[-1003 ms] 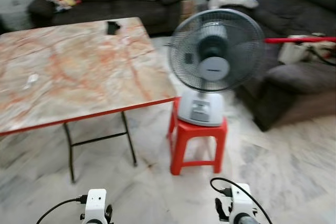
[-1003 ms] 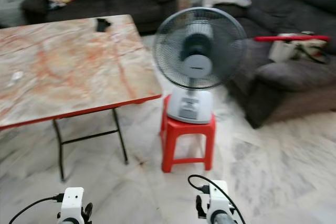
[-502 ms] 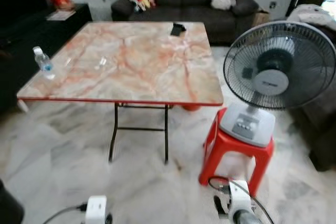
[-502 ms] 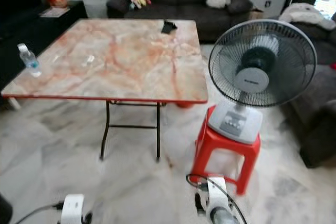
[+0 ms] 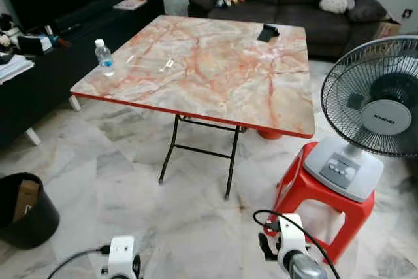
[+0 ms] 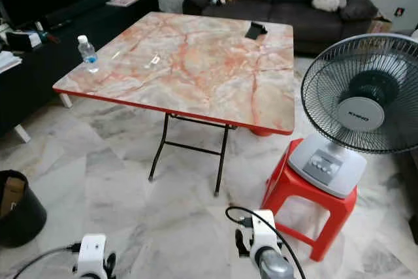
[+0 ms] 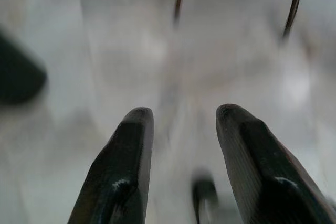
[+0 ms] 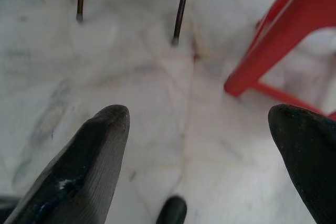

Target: Picking trash to rubbish bin

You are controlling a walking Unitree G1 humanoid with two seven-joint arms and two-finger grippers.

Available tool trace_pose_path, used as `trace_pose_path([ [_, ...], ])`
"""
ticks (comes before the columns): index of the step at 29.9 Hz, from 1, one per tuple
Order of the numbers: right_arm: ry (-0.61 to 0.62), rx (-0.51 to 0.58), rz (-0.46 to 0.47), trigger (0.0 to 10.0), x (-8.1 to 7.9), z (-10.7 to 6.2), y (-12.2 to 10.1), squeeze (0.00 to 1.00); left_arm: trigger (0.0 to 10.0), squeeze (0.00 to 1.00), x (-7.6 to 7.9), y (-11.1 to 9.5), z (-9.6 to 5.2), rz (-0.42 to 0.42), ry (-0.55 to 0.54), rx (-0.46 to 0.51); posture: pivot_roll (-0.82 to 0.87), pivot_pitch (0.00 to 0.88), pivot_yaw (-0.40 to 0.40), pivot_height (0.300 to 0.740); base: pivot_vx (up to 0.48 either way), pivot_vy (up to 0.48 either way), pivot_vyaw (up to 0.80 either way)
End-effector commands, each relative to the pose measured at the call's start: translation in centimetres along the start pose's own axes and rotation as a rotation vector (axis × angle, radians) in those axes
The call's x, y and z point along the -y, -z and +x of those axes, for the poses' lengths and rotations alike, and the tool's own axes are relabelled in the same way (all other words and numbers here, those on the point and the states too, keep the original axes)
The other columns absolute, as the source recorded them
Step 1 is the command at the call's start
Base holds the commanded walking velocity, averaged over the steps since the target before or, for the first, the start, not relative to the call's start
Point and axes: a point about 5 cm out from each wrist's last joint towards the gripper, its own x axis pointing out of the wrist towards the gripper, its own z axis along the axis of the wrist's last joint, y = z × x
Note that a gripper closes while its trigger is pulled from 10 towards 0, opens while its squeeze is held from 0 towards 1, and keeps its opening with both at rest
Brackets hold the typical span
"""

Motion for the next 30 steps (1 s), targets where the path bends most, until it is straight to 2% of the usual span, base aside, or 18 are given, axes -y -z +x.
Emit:
trace_pose_path([
  [1,-0.028,0.108,-0.019,10.0,-0.5,0.5,-2.6,0.0,10.0,0.0,-0.9,-2.6,0.3,0.065,-0.03,0.182,0.04,0.0,-0.054,0.74,0.0,0.0,0.0],
  [3,-0.033,0.153,-0.032,10.0,-0.7,0.6,-3.6,0.0,10.0,0.0,-1.3,-3.9,0.3,0.081,-0.053,0.268,0.06,0.0,-0.061,0.74,0.0,0.0,0.0],
  [4,-0.033,0.153,-0.032,10.0,-0.7,0.6,-3.6,0.0,10.0,0.0,-1.3,-3.9,0.3,0.081,-0.053,0.268,0.06,0.0,-0.061,0.74,0.0,0.0,0.0],
  [5,-0.045,0.214,-0.026,10.0,-1.0,0.8,-5.1,0.0,10.0,0.0,-1.7,-5.8,0.2,0.073,-0.078,0.37,0.07,0.0,-0.065,0.74,0.0,0.0,0.0],
  [6,-0.051,0.235,-0.025,10.0,-1.2,0.8,-5.7,0.0,10.0,0.0,-1.9,-6.4,0.1,0.067,-0.086,0.404,0.07,0.0,-0.065,0.74,0.0,0.0,0.0],
  [8,-0.079,0.33,-0.016,10.0,-1.9,0.9,-8.2,0.0,10.0,0.0,-2.1,-9.2,0.1,0.069,-0.101,0.517,0.09,0.0,-0.071,0.74,0.0,0.0,0.0],
  [10,-0.088,0.362,-0.017,10.0,-2.1,0.9,-9.0,0.0,10.0,0.0,-2.1,-10.0,0.1,0.065,-0.105,0.548,0.09,0.0,-0.071,0.74,0.0,0.0,0.0],
  [11,-0.121,0.489,-0.021,10.0,-3.1,0.7,-12.3,0.0,10.0,0.0,-2.2,-12.7,0.0,0.06,-0.119,0.646,0.09,0.0,-0.071,0.74,0.0,0.0,0.0],
  [13,-0.132,0.53,-0.011,10.0,-3.4,0.6,-13.4,0.0,10.0,0.0,-2.2,-13.6,0.0,0.056,-0.125,0.675,0.09,0.0,-0.072,0.74,0.0,0.0,0.0],
  [15,-0.154,0.626,-0.005,10.0,-4.0,0.1,-16.1,0.0,10.0,0.0,-2.1,-15.7,0.3,0.044,-0.138,0.726,0.09,0.0,-0.074,0.74,0.0,0.0,0.0],
  [18,-0.164,0.679,0.003,10.0,-4.4,-0.2,-17.9,0.0,10.0,0.0,-1.7,-17.2,0.6,0.027,-0.135,0.756,0.08,0.0,-0.077,0.74,0.0,0.0,0.0],
  [19,-0.164,0.679,0.003,10.0,-4.4,-0.2,-17.9,0.0,10.0,0.0,-1.7,-17.2,0.6,0.027,-0.135,0.756,0.08,0.0,-0.077,0.74,0.0,0.0,0.0],
  [21,-0.173,0.719,-0.014,10.0,-4.7,-0.5,-19.1,0.0,10.0,0.0,-1.3,-18.3,0.6,-0.013,-0.129,0.771,0.07,0.0,-0.078,0.74,0.0,0.0,0.0],
  [30,-0.152,0.737,0.017,10.0,-4.7,-0.6,-19.9,0.0,10.0,0.0,-0.4,-19.6,1.5,-0.055,-0.09,0.731,0.04,0.0,-0.074,0.74,0.0,0.031,0.0],
])
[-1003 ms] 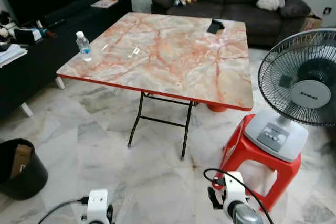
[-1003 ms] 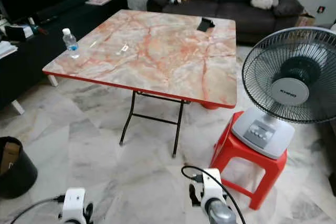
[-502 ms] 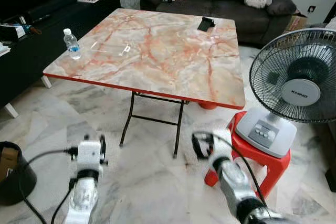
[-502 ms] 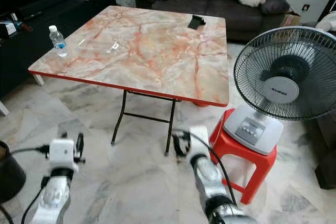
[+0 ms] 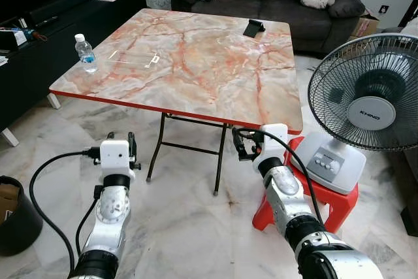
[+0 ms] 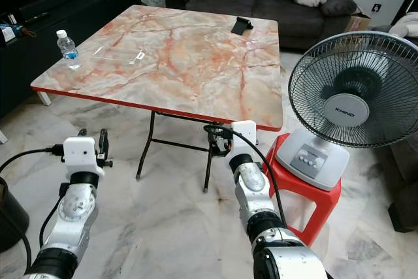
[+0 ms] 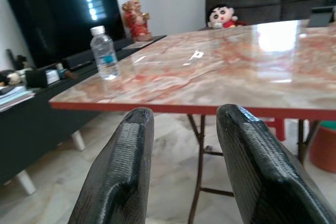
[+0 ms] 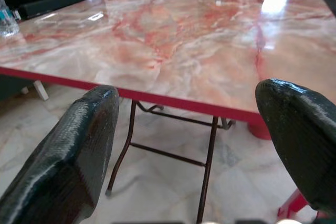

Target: Picking trash to rubbish bin

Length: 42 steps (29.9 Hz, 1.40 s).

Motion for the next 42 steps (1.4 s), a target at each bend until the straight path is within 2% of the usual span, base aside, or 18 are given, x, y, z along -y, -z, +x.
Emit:
trace_pose_path([
  [1,0.022,0.023,0.018,10.0,0.3,0.3,-0.6,0.0,10.0,0.0,0.4,0.0,0.3,-0.026,0.01,-0.025,0.04,0.0,-0.071,0.74,0.0,0.375,0.0],
  [7,0.037,0.012,0.016,10.0,0.6,0.2,-0.5,0.0,10.0,0.0,0.6,0.0,0.4,-0.023,0.023,-0.033,0.03,0.0,-0.065,0.74,0.0,0.462,0.0],
  [11,0.076,0.014,0.02,10.0,1.4,-0.1,-0.3,0.0,10.0,0.0,1.4,0.0,0.8,-0.051,0.059,-0.055,0.01,0.0,-0.039,0.74,0.0,0.48,-0.24],
  [26,0.066,0.048,0.052,10.0,0.7,0.2,-0.9,0.0,10.0,0.0,2.3,-0.2,1.2,-0.068,0.109,-0.072,-0.01,0.0,-0.002,0.74,0.0,0.48,-0.08],
  [33,0.063,0.09,0.056,10.0,0.4,0.6,-1.7,0.0,10.0,0.0,2.8,-1.1,2.1,-0.075,0.132,-0.055,-0.02,0.0,0.015,0.74,0.0,0.473,-0.11],
  [39,0.068,0.098,0.065,10.0,0.2,0.5,-1.8,0.0,10.0,0.0,3.1,-1.5,2.4,-0.077,0.134,-0.054,-0.02,0.0,0.019,0.74,0.0,0.117,0.0],
  [42,0.051,0.097,0.059,10.0,-0.1,0.6,-1.8,0.0,10.0,0.0,3.5,-1.7,2.7,-0.12,0.121,-0.063,-0.02,0.0,0.019,0.74,0.0,0.0,0.0],
])
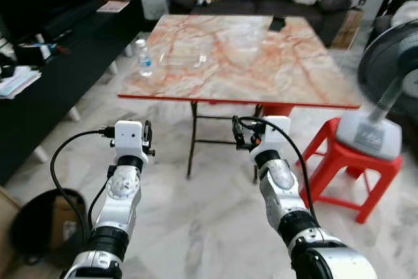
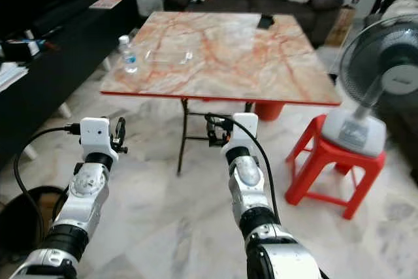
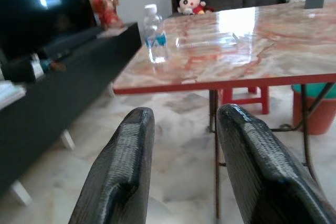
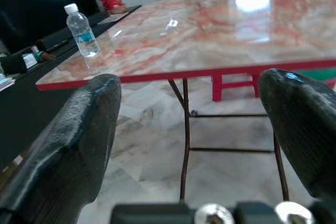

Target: Picking trash to rubbish bin

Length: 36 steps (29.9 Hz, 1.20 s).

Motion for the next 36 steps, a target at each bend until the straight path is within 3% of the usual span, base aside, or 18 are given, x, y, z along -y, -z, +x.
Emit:
trace_pose_path([
  [1,-0.006,0.016,-0.003,10.0,-0.1,0.1,-0.4,0.0,10.0,0.0,0.4,-0.9,0.5,-0.027,0.004,0.024,-0.01,0.0,0.018,0.74,0.0,0.0,0.0],
  [8,-0.031,0.036,-0.012,10.0,-0.5,0.5,-1.1,0.0,10.0,0.0,1.4,-2.8,1.4,-0.044,0.033,0.071,-0.02,0.0,0.019,0.74,0.251,0.0,0.0],
  [20,-0.088,0.018,-0.068,10.0,-0.8,0.6,-1.2,0.0,10.0,0.0,1.0,-3.0,1.4,-0.033,0.013,0.064,0.0,0.0,0.017,0.74,0.45,0.0,0.0],
  [28,-0.069,0.014,-0.041,10.0,-0.7,0.6,-1.1,0.0,10.0,0.0,0.8,-2.8,1.1,-0.019,0.006,0.06,0.02,0.0,0.007,0.74,0.45,0.0,0.0],
  [36,-0.145,0.034,-0.062,10.0,-2.7,1.2,-1.8,0.0,10.0,0.0,0.0,-3.2,1.1,-0.011,-0.038,0.08,0.04,0.0,-0.026,0.74,0.45,0.0,0.63],
])
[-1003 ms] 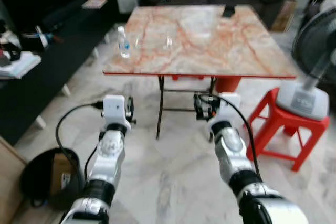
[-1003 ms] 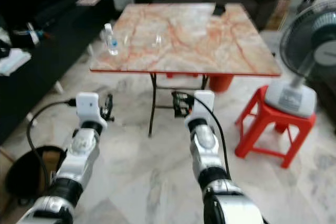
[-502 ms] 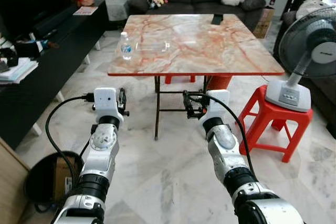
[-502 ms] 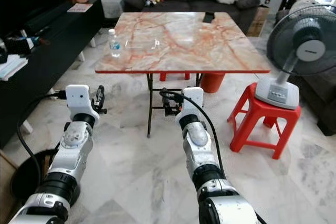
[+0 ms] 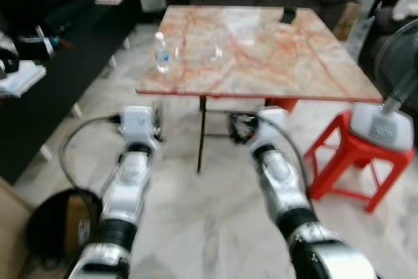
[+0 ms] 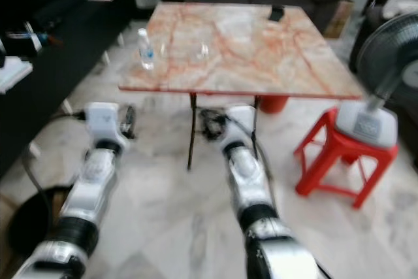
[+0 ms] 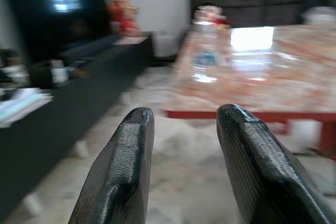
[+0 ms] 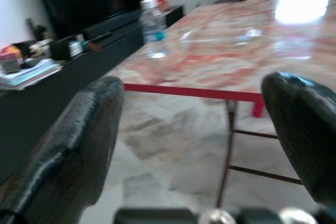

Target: Picking trash to rubbish bin

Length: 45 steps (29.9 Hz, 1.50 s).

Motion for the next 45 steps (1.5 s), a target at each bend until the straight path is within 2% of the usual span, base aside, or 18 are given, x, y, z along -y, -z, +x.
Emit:
trace_pose_path([
  [1,-0.001,0.013,-0.021,10.0,0.6,0.1,-0.5,0.0,10.0,0.0,0.4,-0.6,0.1,-0.011,-0.003,0.021,0.05,0.0,-0.029,0.74,0.45,0.0,0.76],
  [15,0.004,-0.004,0.02,10.0,0.5,0.6,-0.8,0.0,10.0,0.0,0.0,-0.4,0.0,-0.006,-0.02,0.014,0.05,0.0,-0.046,0.74,0.45,0.0,0.1],
  [19,-0.001,-0.001,0.026,10.0,0.4,0.6,-0.8,0.0,10.0,0.0,0.1,-0.3,-0.1,-0.005,-0.013,0.01,0.05,0.0,-0.039,0.74,0.45,0.0,-0.75],
  [29,0.0,-0.007,0.035,10.0,0.0,0.5,-0.5,0.0,10.0,0.0,0.4,-0.6,0.1,0.009,0.02,0.017,0.05,0.0,-0.029,0.74,0.45,0.0,0.0],
  [30,-0.004,-0.009,0.059,10.0,-0.2,0.6,-0.4,0.0,10.0,0.0,0.5,-0.6,0.1,0.012,0.028,0.02,0.05,0.0,-0.026,0.74,0.45,0.0,-0.8],
  [34,-0.008,0.009,0.045,10.0,-0.4,0.6,-0.6,0.0,10.0,0.0,0.5,-0.8,0.2,0.022,0.036,0.03,0.05,0.0,-0.023,0.74,0.45,0.0,-0.74],
  [40,-0.016,0.026,0.039,10.0,-0.6,0.8,-1.0,0.0,10.0,0.0,0.7,-1.9,0.5,0.034,0.036,0.076,0.05,0.0,-0.024,0.74,0.45,0.0,0.0],
  [45,-0.001,0.019,0.044,10.0,-0.4,0.6,-0.8,0.0,10.0,0.0,0.2,-3.3,0.8,0.045,0.012,0.125,0.07,0.0,-0.031,0.74,0.45,0.0,0.0],
])
